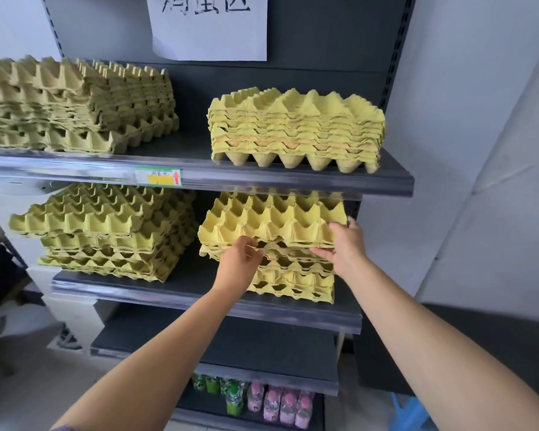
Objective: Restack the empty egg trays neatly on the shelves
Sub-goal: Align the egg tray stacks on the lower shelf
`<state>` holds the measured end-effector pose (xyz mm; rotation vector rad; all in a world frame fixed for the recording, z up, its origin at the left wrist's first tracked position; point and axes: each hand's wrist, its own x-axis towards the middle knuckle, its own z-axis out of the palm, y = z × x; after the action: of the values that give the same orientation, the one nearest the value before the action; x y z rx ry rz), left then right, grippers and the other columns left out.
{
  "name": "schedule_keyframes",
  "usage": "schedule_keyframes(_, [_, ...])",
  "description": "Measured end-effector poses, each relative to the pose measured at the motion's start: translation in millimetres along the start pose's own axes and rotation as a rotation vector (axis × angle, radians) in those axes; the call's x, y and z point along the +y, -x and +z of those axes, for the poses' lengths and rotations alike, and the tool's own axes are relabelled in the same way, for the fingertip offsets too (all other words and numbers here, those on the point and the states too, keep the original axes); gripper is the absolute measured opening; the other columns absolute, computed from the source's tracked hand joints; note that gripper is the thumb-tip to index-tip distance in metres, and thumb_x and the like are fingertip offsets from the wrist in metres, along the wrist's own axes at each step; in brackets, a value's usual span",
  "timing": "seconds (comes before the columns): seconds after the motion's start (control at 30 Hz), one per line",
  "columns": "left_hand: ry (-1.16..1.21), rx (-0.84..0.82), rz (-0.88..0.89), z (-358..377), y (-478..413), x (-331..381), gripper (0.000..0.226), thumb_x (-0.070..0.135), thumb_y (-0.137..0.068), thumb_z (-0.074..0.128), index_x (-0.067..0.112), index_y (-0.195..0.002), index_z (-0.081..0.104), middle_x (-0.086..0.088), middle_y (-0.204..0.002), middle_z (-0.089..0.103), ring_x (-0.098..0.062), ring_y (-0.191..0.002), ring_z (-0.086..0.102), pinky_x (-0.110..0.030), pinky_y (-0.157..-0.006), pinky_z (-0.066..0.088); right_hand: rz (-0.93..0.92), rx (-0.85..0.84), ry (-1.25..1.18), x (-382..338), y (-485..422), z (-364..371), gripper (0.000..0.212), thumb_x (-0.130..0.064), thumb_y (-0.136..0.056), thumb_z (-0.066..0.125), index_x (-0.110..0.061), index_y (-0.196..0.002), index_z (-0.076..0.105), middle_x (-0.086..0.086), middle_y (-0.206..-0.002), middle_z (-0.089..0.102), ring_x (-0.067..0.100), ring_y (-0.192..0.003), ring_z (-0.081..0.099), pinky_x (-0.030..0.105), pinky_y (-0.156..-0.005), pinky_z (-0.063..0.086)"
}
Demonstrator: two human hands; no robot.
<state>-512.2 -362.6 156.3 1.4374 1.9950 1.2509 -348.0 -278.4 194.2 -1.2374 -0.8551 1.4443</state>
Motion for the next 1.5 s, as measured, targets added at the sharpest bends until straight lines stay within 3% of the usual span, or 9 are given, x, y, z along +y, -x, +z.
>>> schedule_keyframes(0.2, [0.538, -0.132, -0.324, 9, -1, 15, 0.073, 0.036, -0.091, 0.058, 0.012, -0.147, 0.019, -0.012, -0.132, 0.051, -0.023, -0.105, 0.059, -0.037, -0.097, 0.047, -0.021, 0.037, -0.158, 29, 37, 25, 0.06, -0.015, -0.098, 0.05, -0.03, -0.149, 0.022, 0.007, -0.144, 0.036, 0.022, -0.086, 0.062, 0.042, -0.071, 0.06])
schedule_keyframes(0.37, [0.982, -0.08, -0.593, 14, -16, 20, 0.09, 0.027, -0.082, 0.071, 0.021, -0.147, 0.008, -0.021, -0.132, 0.047, -0.036, -0.107, 0.058, -0.049, -0.094, 0.048, -0.067, 0.031, -0.082, 66, 57, 60, 0.063, -0.025, -0.097, 0.054, -0.036, -0.147, 0.017, 0.004, -0.153, 0.03, 0.03, -0.13, 0.044, 0.053, -0.101, 0.044])
schedule_keyframes(0.53, [0.957, -0.019, -0.691, -14, -32, 6, 0.044, 0.01, -0.087, 0.06, 0.004, -0.125, 0.038, -0.016, -0.096, 0.052, -0.025, -0.069, 0.057, -0.037, -0.057, 0.052, -0.183, -0.124, 0.125, 82, 75, 70, 0.06, -0.029, -0.088, 0.067, -0.031, -0.136, 0.029, -0.006, -0.13, 0.043, 0.015, -0.117, 0.046, 0.033, -0.098, 0.039])
schedule_keyframes(0.67, [0.877, -0.025, -0.652, -49, -51, -16, 0.036, 0.007, -0.09, 0.057, 0.006, -0.124, 0.046, -0.015, -0.104, 0.057, -0.028, -0.081, 0.06, -0.044, -0.07, 0.052, -0.147, -0.227, 0.261, 81, 73, 58, 0.034, -0.043, -0.09, 0.059, -0.016, -0.11, 0.054, -0.001, -0.108, 0.055, 0.015, -0.1, 0.056, 0.033, -0.087, 0.046])
schedule_keyframes(0.83, [0.722, -0.131, -0.542, -71, -69, -25, 0.03, 0.006, -0.092, 0.053, 0.001, -0.122, 0.052, -0.013, -0.101, 0.061, -0.025, -0.081, 0.06, -0.038, -0.063, 0.05, 0.032, 0.023, -0.076, 55, 51, 54, 0.035, -0.046, -0.086, 0.063, -0.013, -0.098, 0.055, 0.016, -0.09, 0.063, 0.024, -0.064, 0.065, 0.036, -0.058, 0.057])
schedule_keyframes(1.03, [0.532, -0.168, -0.479, -68, -85, -40, 0.039, 0.018, -0.093, 0.054, 0.007, -0.129, 0.047, -0.014, -0.118, 0.058, -0.029, -0.1, 0.06, -0.04, -0.081, 0.051, 0.214, -0.005, -0.127, 35, 37, 63, 0.023, -0.033, -0.089, 0.064, -0.017, -0.093, 0.048, 0.028, -0.111, 0.061, 0.027, -0.07, 0.066, 0.03, -0.051, 0.058])
schedule_keyframes(1.2, [-0.375, -0.086, 0.068, -64, -66, -39, 0.056, 0.043, -0.092, 0.049, 0.023, -0.143, 0.034, -0.013, -0.151, 0.025, -0.032, -0.137, 0.024, -0.045, -0.114, 0.02, 0.192, 0.057, -0.016, 34, 31, 74, 0.045, -0.035, -0.085, 0.07, -0.011, -0.115, 0.046, 0.025, -0.106, 0.062, 0.03, -0.076, 0.067, 0.034, -0.055, 0.057])
schedule_keyframes(1.33, [-0.716, -0.27, 0.606, -66, -49, -28, 0.054, 0.052, -0.091, 0.045, 0.034, -0.141, 0.034, -0.002, -0.152, 0.026, -0.025, -0.139, 0.022, -0.047, -0.115, 0.012, 0.113, 0.096, -0.103, 31, 28, 79, 0.027, -0.012, -0.089, 0.062, -0.008, -0.111, 0.048, 0.022, -0.118, 0.056, 0.034, -0.086, 0.065, 0.036, -0.059, 0.057])
schedule_keyframes(1.5, [-0.867, -0.186, 0.76, -73, -67, -37, 0.043, 0.027, -0.097, 0.045, 0.033, -0.139, 0.039, 0.006, -0.151, 0.029, -0.024, -0.137, 0.027, -0.043, -0.115, 0.017, 0.033, 0.097, -0.155, 33, 32, 98, 0.027, -0.005, -0.088, 0.062, -0.005, -0.112, 0.051, 0.021, -0.115, 0.057, 0.033, -0.084, 0.067, 0.036, -0.062, 0.06])
